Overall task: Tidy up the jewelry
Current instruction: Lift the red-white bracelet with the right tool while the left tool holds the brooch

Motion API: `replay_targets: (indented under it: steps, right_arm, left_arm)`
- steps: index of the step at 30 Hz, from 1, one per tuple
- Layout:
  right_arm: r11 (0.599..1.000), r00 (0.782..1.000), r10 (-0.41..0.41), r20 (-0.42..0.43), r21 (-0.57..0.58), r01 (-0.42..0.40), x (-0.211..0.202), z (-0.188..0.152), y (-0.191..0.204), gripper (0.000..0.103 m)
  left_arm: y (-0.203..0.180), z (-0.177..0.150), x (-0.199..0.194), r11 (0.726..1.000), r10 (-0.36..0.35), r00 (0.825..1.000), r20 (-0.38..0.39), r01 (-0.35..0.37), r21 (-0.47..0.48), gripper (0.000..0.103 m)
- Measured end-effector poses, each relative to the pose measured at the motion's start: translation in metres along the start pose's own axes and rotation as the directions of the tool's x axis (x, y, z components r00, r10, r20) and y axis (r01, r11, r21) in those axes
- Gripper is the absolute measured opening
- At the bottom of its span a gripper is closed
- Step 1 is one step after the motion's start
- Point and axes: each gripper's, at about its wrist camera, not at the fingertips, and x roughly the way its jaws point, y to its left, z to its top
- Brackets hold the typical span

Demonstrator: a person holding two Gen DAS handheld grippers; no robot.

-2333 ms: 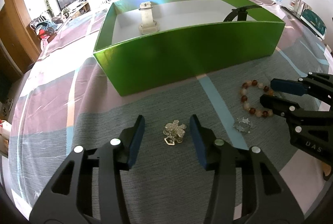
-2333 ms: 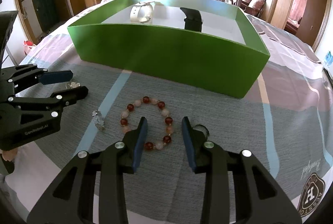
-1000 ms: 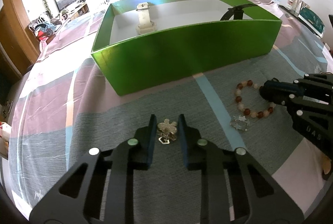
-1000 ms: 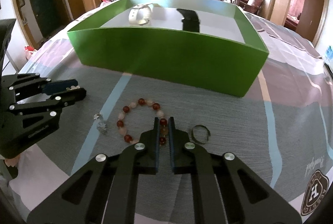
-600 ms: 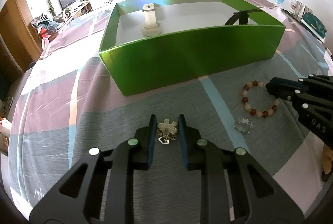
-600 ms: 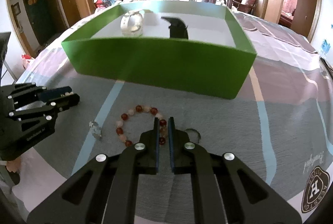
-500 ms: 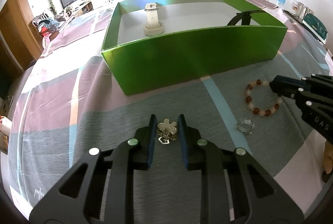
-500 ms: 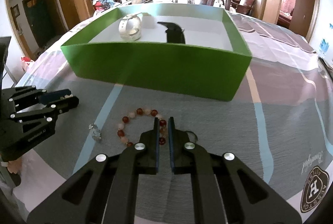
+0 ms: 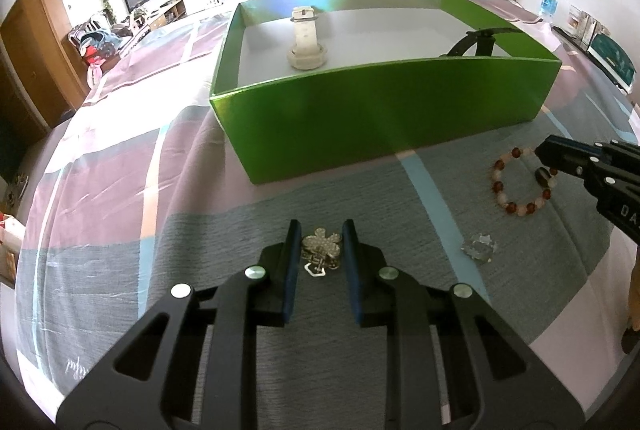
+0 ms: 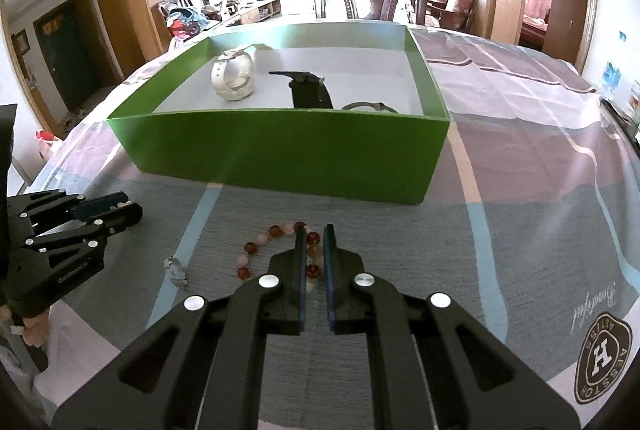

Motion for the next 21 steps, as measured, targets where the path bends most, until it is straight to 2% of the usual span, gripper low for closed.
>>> replay_targets:
  steps: [21]
  right_arm:
    - [0.999, 0.997, 0.043, 0.06, -0.008, -0.042, -0.013, 0.002, 0.003, 0.008]
  left_arm:
    - [0.003, 0.001, -0.004, 1.0, 0.004, 1.0, 0.015, -0.004, -0.01, 0.021]
